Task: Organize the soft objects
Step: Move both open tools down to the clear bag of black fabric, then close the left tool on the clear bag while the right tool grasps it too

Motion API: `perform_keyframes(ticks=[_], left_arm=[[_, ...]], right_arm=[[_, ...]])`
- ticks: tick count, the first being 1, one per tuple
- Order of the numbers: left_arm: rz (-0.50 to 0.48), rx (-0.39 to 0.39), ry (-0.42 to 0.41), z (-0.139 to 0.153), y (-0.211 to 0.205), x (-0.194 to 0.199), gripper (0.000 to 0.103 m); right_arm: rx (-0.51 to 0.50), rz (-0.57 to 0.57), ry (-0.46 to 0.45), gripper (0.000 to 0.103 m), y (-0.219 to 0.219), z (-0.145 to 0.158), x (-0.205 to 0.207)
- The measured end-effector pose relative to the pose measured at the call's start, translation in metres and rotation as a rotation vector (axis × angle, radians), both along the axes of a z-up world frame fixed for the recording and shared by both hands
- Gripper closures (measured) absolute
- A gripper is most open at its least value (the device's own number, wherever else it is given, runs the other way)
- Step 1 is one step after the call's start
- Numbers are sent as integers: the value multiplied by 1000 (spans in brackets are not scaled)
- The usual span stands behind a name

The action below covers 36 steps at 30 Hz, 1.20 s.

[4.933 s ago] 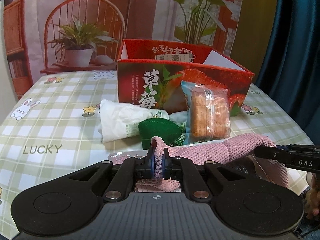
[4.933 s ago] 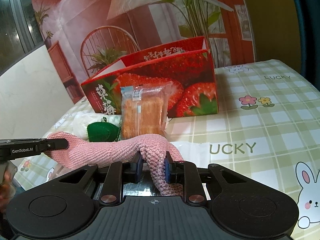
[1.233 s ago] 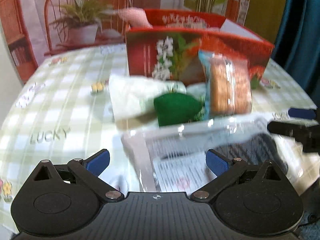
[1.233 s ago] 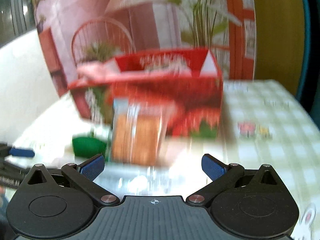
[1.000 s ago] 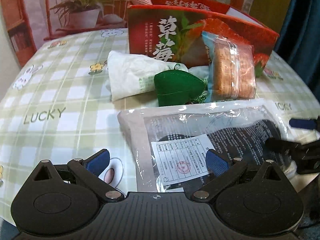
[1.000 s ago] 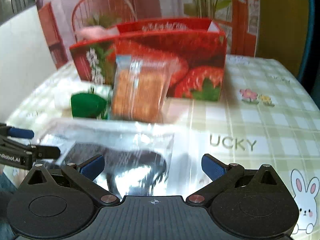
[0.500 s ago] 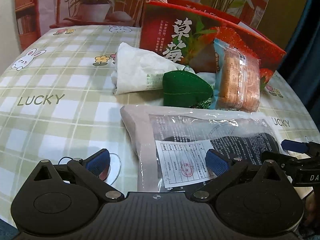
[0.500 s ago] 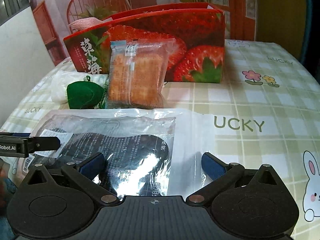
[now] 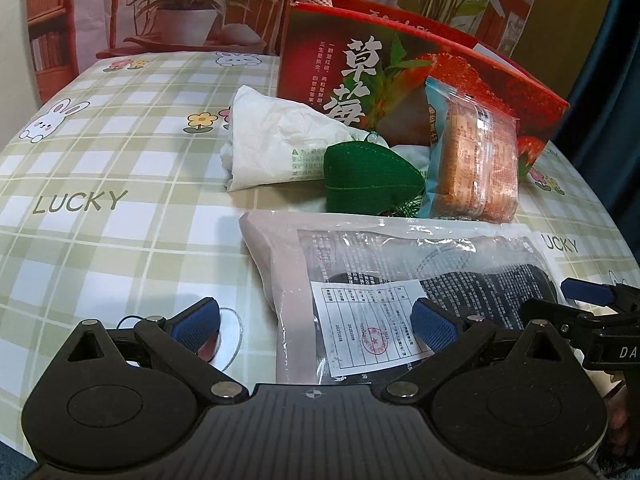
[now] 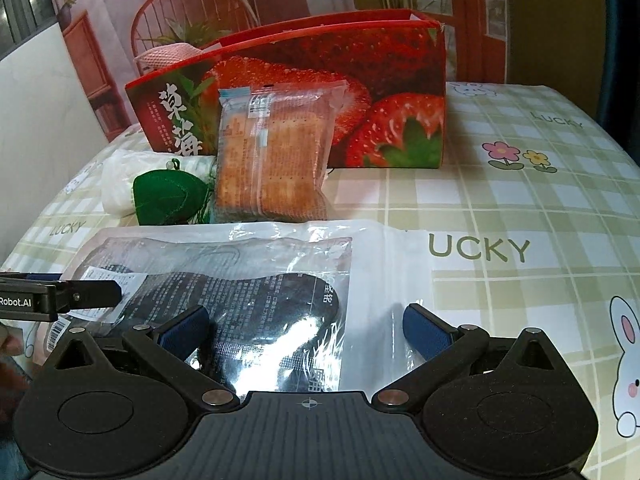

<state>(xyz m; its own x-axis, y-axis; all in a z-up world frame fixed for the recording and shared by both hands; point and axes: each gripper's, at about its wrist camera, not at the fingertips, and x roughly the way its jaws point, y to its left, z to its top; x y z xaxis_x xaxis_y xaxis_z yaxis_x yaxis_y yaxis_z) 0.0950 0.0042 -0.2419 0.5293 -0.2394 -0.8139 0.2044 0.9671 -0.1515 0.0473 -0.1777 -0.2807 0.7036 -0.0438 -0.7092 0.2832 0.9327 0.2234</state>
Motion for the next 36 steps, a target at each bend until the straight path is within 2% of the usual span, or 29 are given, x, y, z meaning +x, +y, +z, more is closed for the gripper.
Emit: perform_keyframes(ticks=[8, 13, 15, 18, 20, 22, 26, 28, 32, 36], left_arm=[[-34, 14, 12, 0, -1, 1, 0], [-87, -30, 35, 2, -1, -2, 1], [-120, -58, 49, 3, -4, -4, 3], [-130, -57, 62, 4, -3, -6, 8], [-106, -88, 82, 5, 6, -2, 22], [-97, -94, 102, 8, 14, 0, 29], [-131, -90, 125, 9, 21, -9, 29], [-142, -92, 135, 10, 22, -14, 29], [-141, -106, 148, 10, 24, -16, 29], [-133, -102, 152, 12, 29, -16, 32]], right_arm=[[1, 11, 7, 0, 0, 0, -1], [4, 36, 14, 0, 3, 0, 0], [5, 58, 16, 0, 6, 0, 0], [1, 90, 27, 0, 11, 1, 2], [17, 94, 35, 1, 7, 2, 3], [31, 84, 45, 1, 3, 4, 2], [58, 100, 44, 1, 1, 12, -2], [39, 127, 62, 1, 5, 13, -4], [38, 122, 87, 1, 5, 9, -3], [33, 123, 71, 1, 1, 11, -1]])
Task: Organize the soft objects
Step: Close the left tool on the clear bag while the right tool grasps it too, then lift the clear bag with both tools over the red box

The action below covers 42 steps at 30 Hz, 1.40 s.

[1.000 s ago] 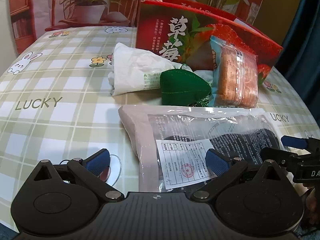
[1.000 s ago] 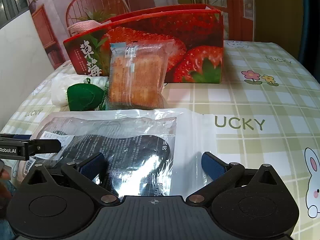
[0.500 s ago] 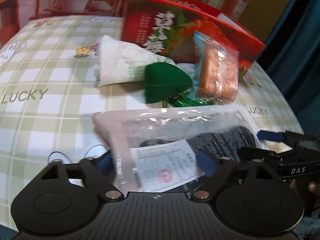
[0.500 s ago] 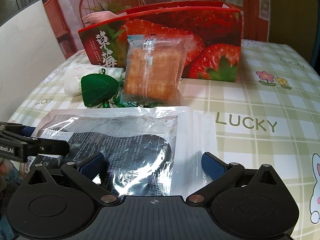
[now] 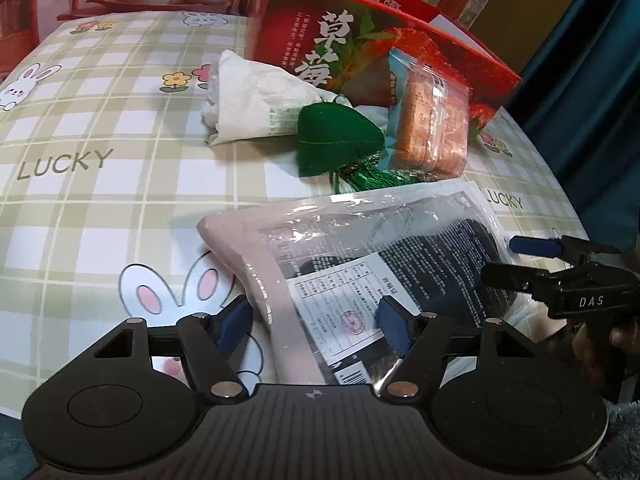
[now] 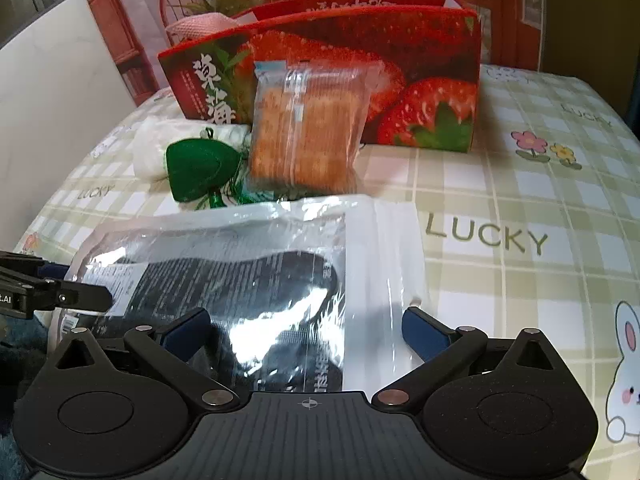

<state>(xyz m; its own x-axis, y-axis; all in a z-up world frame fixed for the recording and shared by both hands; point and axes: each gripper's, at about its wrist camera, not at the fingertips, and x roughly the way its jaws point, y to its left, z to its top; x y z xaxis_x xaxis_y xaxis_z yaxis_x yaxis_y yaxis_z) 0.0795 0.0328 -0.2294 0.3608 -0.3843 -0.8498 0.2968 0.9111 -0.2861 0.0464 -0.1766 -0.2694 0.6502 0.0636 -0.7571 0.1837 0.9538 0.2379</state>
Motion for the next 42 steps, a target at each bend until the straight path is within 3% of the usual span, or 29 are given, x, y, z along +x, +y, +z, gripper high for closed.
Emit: perform_keyframes(ticks=[7, 10, 19, 24, 31, 36, 42], left_arm=[[0, 0, 10, 0, 9, -7, 33], [-11, -33, 13, -3, 6, -5, 45], [-16, -44, -15, -6, 0, -5, 45], [-5, -46, -28, -7, 0, -8, 45], [54, -93, -24, -4, 12, -5, 47], [77, -151, -87, 13, 16, -6, 47], [50, -188, -243, 57, 10, 0, 47]], right_arm=[[-1, 20, 10, 2, -1, -5, 6], [3, 18, 6, 2, -1, -6, 6], [25, 26, -9, 3, 2, -6, 2], [11, 65, -33, 20, 11, 1, 0], [31, 62, -64, 63, 0, 13, -9], [0, 89, -110, 66, 2, 29, -18], [-57, 91, -210, 66, -3, 65, -26]])
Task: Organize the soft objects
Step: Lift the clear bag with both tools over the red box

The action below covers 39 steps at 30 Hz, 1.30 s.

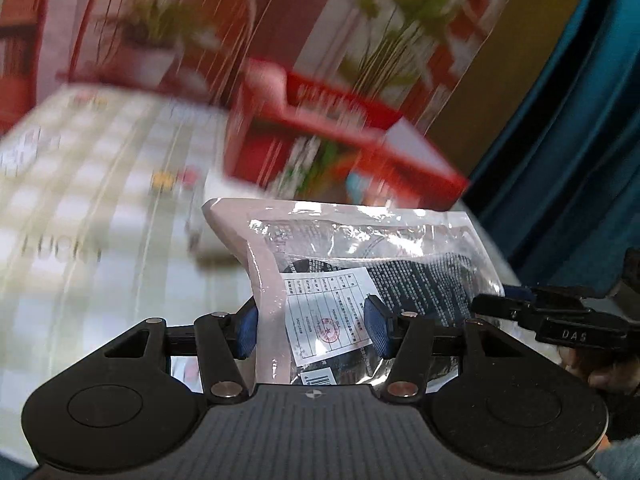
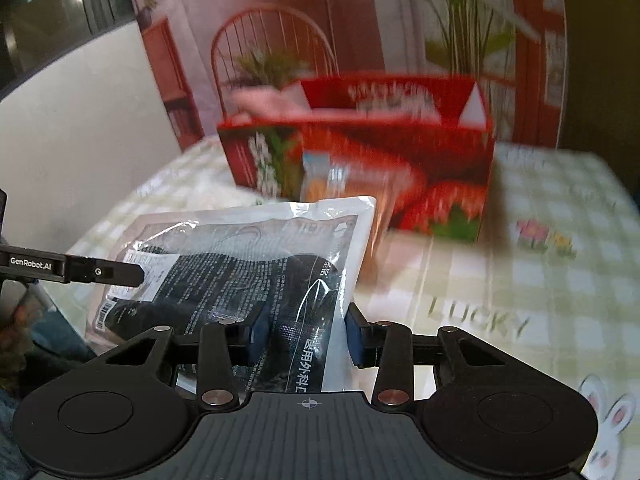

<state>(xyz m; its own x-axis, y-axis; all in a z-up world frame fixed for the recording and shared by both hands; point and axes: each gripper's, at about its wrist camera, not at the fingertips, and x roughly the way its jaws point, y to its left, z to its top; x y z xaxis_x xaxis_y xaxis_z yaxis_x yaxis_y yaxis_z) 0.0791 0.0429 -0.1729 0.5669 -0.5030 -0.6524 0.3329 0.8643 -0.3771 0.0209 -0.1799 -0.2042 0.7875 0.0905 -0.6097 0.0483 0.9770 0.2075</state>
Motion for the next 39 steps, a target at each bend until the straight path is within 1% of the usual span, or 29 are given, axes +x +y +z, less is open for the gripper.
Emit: perform_keyframes(ticks=[2, 5, 7, 10, 12, 14, 16, 18, 21, 24, 28, 31, 34, 36, 38, 39], left_arm=[[8, -7, -44, 18, -5, 11, 47], [0, 5, -143, 45, -24, 30, 47], [0, 2, -187, 57, -33, 46, 47], [-16, -32, -247, 73, -45, 78, 47], [-27, -23, -282, 81, -52, 99, 47], [-33, -19, -298, 84, -63, 121, 47], [-35, -11, -297, 84, -72, 143, 47], [-37, 12, -292, 79, -82, 165, 47], [-28, 39, -261, 65, -90, 188, 47], [-24, 70, -212, 46, -97, 209, 47], [-41, 165, -134, 21, -115, 234, 47], [-60, 230, -102, 11, -121, 245, 47], [-81, 240, -93, 7, -113, 243, 44], [-73, 235, -90, 7, -105, 247, 42], [-58, 248, -89, 6, -99, 247, 39], [-55, 254, -92, 8, -99, 247, 37]], right_arm=[[-32, 8, -36, 66, -3, 15, 2], [-128, 26, -63, 66, -8, 36, 15], [-175, 28, -83, 66, -15, 49, 25], [-220, 12, -136, 66, -31, 68, 44], [-249, 1, -165, 66, -42, 76, 59], [-274, 0, -198, 66, -53, 80, 75], [-305, -9, -215, 66, -63, 79, 93], [-315, -27, -218, 66, -74, 76, 112], [-319, -42, -208, 66, -89, 66, 136], [-327, -40, -165, 66, -100, 51, 157], [-307, -42, -93, 68, -110, 34, 177], [-300, -38, -35, 68, -114, 26, 192], [-309, -18, 5, 67, -114, 22, 200], [-318, -3, 14, 60, -115, 21, 202], [-344, -13, 24, 49, -116, 21, 203], [-352, -18, 22, 48, -116, 22, 203]])
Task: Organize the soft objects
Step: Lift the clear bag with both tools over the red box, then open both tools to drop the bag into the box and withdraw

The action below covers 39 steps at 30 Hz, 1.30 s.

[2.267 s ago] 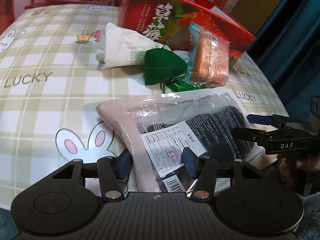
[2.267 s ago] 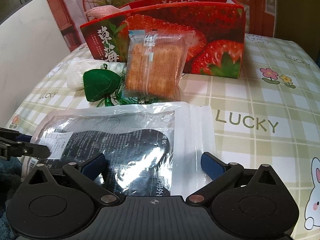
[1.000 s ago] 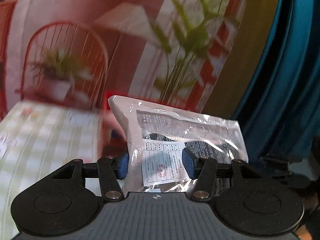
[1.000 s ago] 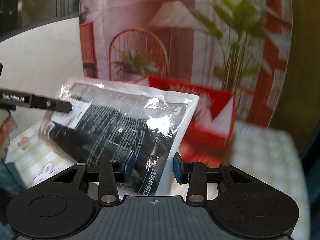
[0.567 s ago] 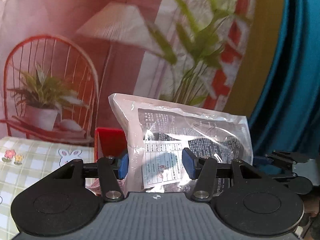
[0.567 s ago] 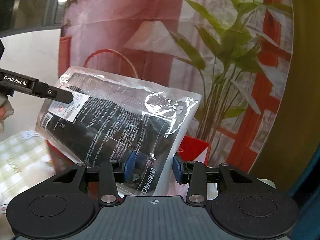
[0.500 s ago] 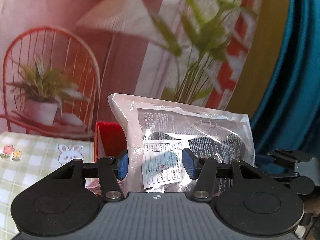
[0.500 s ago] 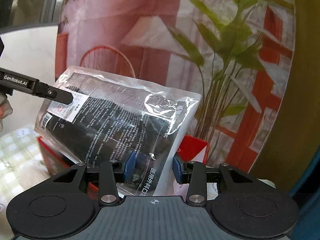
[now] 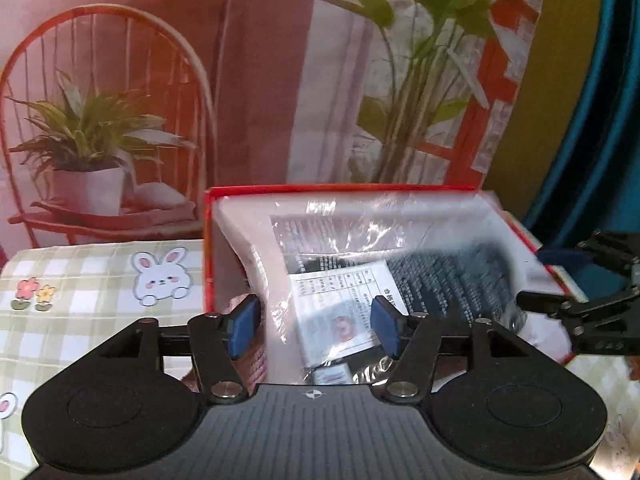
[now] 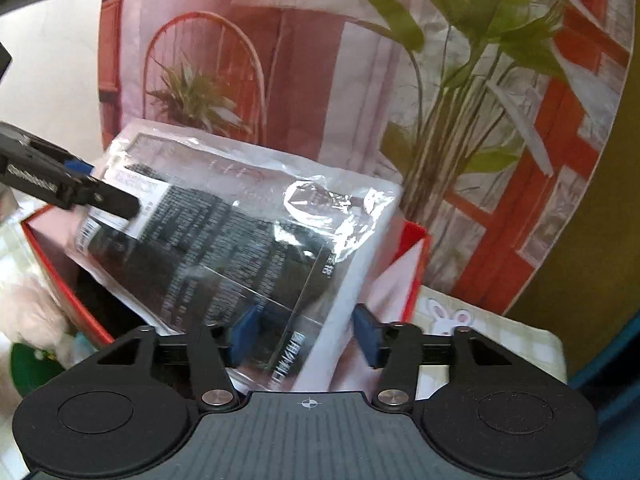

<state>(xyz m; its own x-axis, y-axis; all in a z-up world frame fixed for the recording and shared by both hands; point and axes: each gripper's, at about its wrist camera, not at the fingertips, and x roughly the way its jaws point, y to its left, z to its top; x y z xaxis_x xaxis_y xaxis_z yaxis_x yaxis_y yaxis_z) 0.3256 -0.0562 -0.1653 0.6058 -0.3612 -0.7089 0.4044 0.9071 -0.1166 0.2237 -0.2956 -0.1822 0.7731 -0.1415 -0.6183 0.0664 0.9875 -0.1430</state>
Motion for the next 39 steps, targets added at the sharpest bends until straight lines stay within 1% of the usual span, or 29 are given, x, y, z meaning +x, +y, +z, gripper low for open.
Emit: perform_keyframes(ticks=[3, 4, 5, 6, 7, 8, 9, 11, 13, 14, 16, 18, 20, 22, 25, 27, 30, 32, 33, 34, 35, 36, 37, 38, 39], left_arm=[[2, -7, -3, 2, 3, 2, 37], [3, -6, -11, 2, 3, 2, 39], [6, -3, -30, 4, 4, 1, 51], [11, 1, -44, 6, 4, -1, 61], [23, 12, -53, 8, 2, -1, 80], [30, 15, -56, 9, 2, 0, 90], [26, 3, -56, 11, 2, 1, 90], [16, 1, -64, 13, -1, 2, 91], [-11, -3, -42, 11, -7, 5, 91], [-30, -8, -13, 9, -10, 8, 91], [-85, 1, 83, -4, -19, 18, 91], [-130, 45, 138, -17, -29, 24, 91], [-148, 68, 156, -22, -35, 29, 91], [-154, 86, 177, -24, -41, 35, 91], [-177, 133, 195, -27, -49, 38, 91], [-180, 148, 199, -32, -51, 38, 91], [-175, 151, 187, -33, -50, 36, 91], [-180, 139, 148, -28, -47, 29, 90], [-185, 130, 123, -24, -45, 24, 90], [-184, 124, 102, -19, -42, 19, 84], [-173, 120, 80, -15, -39, 13, 66], [-161, 111, 55, -9, -36, 7, 53], [-149, 92, 23, -3, -31, -2, 32], [-146, 73, -6, 3, -26, -10, 27], [-153, 56, -32, 8, -22, -18, 27]], right_arm=[[7, -10, -16, 46, -2, 6, 0], [21, -5, -26, 48, -2, 9, 0], [39, 7, -31, 54, -2, 10, 2], [55, 17, -30, 60, -1, 11, 4], [70, 27, -23, 72, 0, 10, 7], [89, 36, -12, 81, 1, 10, 12], [125, 40, -2, 83, 2, 8, 17], [202, 33, 19, 95, 3, 4, 28], [251, 19, 46, 96, 3, -1, 39], [279, 4, 70, 96, 3, -5, 45], [317, -28, 107, 96, 2, -13, 53], [337, -51, 143, 96, 1, -20, 58], [355, -67, 185, 96, 0, -26, 64], [362, -70, 204, 96, 0, -29, 67], [346, -69, 243, 97, 2, -30, 71], [332, -69, 263, 97, 4, -29, 74], [317, -71, 276, 97, 7, -29, 75], [301, -77, 255, 97, 9, -28, 71], [274, -84, 227, 96, 12, -25, 67], [241, -87, 182, 92, 16, -22, 60], [217, -82, 141, 87, 19, -19, 52], [203, -75, 90, 84, 22, -16, 43], [195, -72, 30, 80, 25, -12, 32], [193, -69, -9, 77, 26, -8, 23], [190, -67, -44, 74, 28, -5, 14]])
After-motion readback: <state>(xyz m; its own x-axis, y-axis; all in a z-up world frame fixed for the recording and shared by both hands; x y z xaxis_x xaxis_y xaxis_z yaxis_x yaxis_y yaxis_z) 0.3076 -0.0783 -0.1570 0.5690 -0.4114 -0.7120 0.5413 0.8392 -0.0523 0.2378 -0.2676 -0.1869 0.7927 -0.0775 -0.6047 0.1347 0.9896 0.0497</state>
